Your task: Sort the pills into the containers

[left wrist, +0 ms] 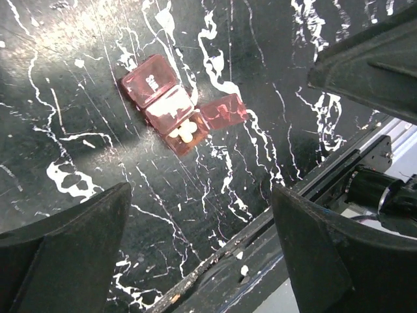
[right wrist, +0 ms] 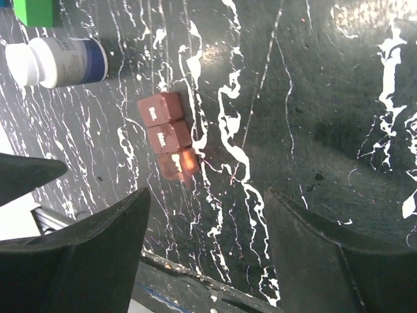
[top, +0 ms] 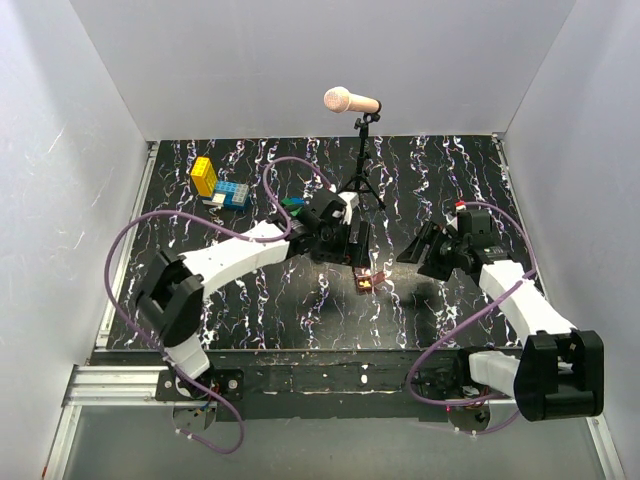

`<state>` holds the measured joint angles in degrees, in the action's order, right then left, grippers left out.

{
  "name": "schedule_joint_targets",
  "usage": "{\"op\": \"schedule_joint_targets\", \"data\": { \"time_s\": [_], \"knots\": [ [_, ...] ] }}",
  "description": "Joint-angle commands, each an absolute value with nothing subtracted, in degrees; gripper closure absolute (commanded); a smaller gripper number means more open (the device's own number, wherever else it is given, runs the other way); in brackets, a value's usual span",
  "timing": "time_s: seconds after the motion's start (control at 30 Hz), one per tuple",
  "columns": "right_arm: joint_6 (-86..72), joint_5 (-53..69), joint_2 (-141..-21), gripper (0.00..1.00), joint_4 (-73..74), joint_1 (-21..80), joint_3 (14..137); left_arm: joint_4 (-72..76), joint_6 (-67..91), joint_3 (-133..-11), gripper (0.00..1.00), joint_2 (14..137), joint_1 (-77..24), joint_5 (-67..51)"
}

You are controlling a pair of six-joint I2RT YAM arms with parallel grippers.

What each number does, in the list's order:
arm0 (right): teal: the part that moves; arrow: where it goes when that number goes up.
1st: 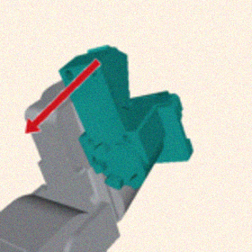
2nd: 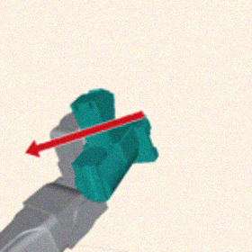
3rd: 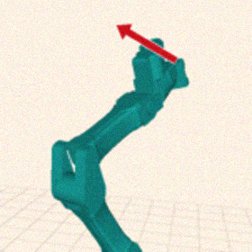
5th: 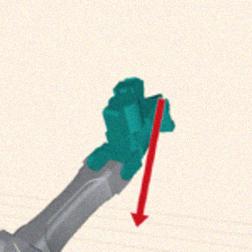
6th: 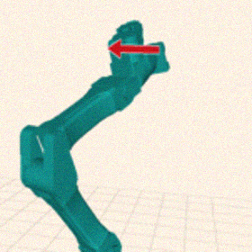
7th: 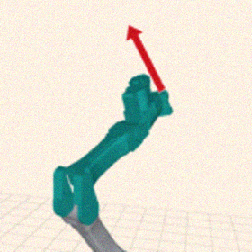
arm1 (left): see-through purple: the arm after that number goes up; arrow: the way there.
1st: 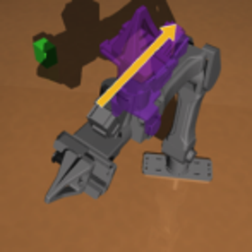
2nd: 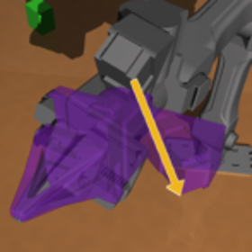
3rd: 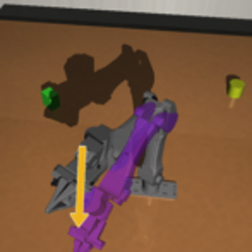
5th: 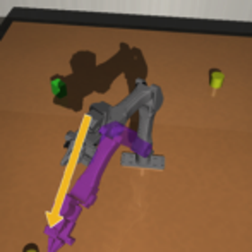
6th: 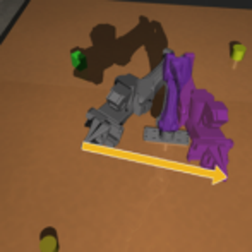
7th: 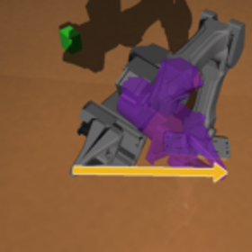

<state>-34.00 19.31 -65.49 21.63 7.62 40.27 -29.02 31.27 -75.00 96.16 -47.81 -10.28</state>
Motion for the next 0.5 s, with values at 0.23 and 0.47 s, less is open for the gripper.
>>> {"op": "schedule_joint_targets", "data": {
  "time_s": [0.23,0.47],
  "knots": [
    [-33.0,29.9,-75.4,0.38,12.3,5.6,35.2,-27.2,33.3,-80.3,0.29,107.0,-47.5,-10.2],
    [-34.2,34.0,-80.9,0.42,7.6,5.7,34.1,-26.1,33.7,-80.9,0.38,111.4,-47.5,-8.1]
  ]
}}
